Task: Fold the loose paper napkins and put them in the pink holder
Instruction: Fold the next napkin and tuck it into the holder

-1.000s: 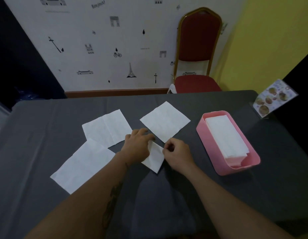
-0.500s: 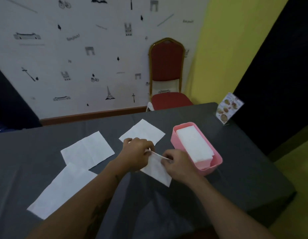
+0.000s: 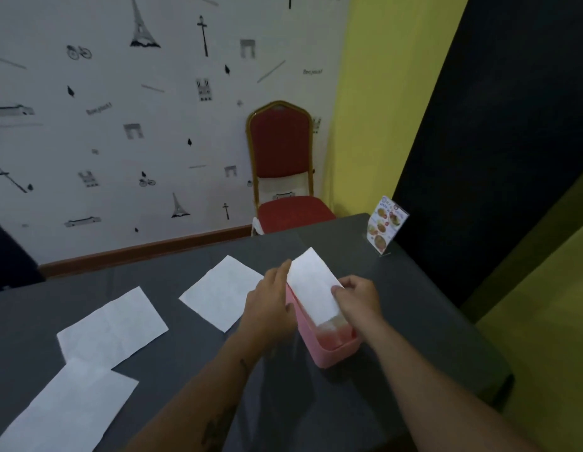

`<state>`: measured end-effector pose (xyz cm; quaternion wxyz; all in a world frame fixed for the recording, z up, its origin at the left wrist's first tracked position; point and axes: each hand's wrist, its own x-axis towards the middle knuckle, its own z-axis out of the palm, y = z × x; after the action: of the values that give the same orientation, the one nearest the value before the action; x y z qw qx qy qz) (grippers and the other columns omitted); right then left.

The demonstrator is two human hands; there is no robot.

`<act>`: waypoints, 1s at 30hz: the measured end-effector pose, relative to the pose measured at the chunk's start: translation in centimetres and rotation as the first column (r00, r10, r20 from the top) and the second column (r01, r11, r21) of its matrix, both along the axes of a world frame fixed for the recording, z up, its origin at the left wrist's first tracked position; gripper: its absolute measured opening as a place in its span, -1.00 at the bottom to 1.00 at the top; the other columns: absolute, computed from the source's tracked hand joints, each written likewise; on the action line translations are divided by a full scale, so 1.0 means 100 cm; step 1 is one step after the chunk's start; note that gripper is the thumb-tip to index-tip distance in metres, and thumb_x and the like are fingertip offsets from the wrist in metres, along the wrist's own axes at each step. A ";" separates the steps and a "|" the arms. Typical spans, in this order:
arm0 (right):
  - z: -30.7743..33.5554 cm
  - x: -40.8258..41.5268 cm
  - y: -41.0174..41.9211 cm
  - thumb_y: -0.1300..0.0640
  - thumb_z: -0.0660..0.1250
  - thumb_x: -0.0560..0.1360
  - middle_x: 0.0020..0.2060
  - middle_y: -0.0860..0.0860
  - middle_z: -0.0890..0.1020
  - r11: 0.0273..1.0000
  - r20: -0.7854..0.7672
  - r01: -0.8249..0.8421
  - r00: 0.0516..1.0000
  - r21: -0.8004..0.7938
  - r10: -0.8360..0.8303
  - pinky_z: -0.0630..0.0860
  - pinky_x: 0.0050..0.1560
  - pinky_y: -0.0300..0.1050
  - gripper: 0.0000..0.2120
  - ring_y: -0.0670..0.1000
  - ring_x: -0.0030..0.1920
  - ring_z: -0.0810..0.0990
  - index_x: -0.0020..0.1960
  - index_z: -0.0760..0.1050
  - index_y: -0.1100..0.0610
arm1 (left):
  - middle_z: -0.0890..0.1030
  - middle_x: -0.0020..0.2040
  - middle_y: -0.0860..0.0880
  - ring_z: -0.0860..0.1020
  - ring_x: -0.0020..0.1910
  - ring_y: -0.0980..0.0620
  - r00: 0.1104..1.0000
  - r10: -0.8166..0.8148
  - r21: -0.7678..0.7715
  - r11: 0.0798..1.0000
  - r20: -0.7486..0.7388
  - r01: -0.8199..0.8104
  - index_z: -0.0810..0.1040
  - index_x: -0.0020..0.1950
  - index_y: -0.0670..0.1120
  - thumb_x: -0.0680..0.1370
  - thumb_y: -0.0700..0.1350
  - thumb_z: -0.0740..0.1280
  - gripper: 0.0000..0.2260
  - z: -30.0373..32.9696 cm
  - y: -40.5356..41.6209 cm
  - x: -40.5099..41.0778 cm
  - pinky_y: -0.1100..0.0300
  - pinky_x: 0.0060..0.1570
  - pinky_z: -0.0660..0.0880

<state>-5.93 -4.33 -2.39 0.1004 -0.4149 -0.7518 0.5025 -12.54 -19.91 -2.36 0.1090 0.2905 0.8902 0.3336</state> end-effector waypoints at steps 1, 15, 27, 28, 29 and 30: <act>-0.004 -0.002 0.004 0.20 0.33 0.50 -0.03 0.06 0.68 1.000 0.041 -0.018 0.999 0.012 0.018 0.48 -0.25 -0.18 -0.87 -0.02 -0.15 0.59 0.01 0.62 0.13 | 0.32 0.48 0.06 0.38 0.39 -0.04 1.000 -0.007 -0.022 1.000 0.008 0.007 0.15 0.48 0.17 0.46 0.19 0.38 -0.33 -0.007 0.007 0.001 -0.14 0.36 0.37; -0.024 0.009 0.024 -0.14 0.21 0.53 0.45 0.02 0.37 0.353 0.581 -0.758 0.649 0.549 0.490 0.22 0.38 0.11 -0.54 0.07 0.43 0.26 0.38 0.41 0.01 | 0.12 0.58 -0.01 -0.07 0.58 -0.10 0.934 -0.327 -0.552 0.810 -0.142 0.199 0.19 0.51 0.05 0.61 0.17 0.09 -0.52 -0.043 0.043 -0.012 -0.37 0.43 -0.20; -0.023 0.002 0.016 -0.13 0.31 0.49 0.31 0.08 0.49 0.437 0.610 -0.684 0.725 0.584 0.320 0.30 0.28 0.05 -0.47 0.11 0.27 0.41 0.37 0.29 0.04 | 0.24 0.53 0.00 0.09 0.54 -0.08 0.976 -0.124 -0.495 0.869 -0.179 0.019 0.27 0.46 0.06 0.59 0.18 0.11 -0.54 -0.043 0.040 -0.008 -0.28 0.47 -0.11; -0.023 -0.002 0.015 -0.13 0.34 0.47 0.30 0.08 0.50 0.426 0.622 -0.684 0.725 0.592 0.298 0.30 0.26 0.06 -0.45 0.11 0.27 0.41 0.37 0.29 0.04 | 0.25 0.52 0.00 0.10 0.54 -0.07 0.979 -0.117 -0.488 0.873 -0.170 0.019 0.28 0.46 0.06 0.59 0.17 0.10 -0.55 -0.044 0.040 -0.007 -0.27 0.47 -0.11; -0.023 -0.006 0.014 -0.14 0.36 0.46 0.29 0.09 0.50 0.402 0.640 -0.689 0.718 0.603 0.273 0.29 0.26 0.07 -0.42 0.12 0.27 0.40 0.38 0.29 0.04 | 0.26 0.52 0.01 0.11 0.54 -0.06 0.981 -0.107 -0.480 0.877 -0.165 0.015 0.28 0.45 0.06 0.60 0.17 0.09 -0.55 -0.045 0.040 -0.007 -0.26 0.47 -0.11; -0.024 -0.009 0.013 -0.16 0.37 0.45 0.30 0.10 0.50 0.376 0.654 -0.695 0.713 0.612 0.253 0.27 0.26 0.08 -0.40 0.13 0.27 0.40 0.39 0.28 0.04 | 0.26 0.52 0.01 0.11 0.54 -0.06 0.982 -0.096 -0.472 0.882 -0.162 0.008 0.28 0.45 0.06 0.60 0.17 0.08 -0.56 -0.046 0.040 -0.006 -0.25 0.47 -0.10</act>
<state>-6.79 -3.07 -4.79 -0.0498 -0.1764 -0.9828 -0.0225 -13.12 -15.95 -6.94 0.1039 0.3085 0.9424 0.0776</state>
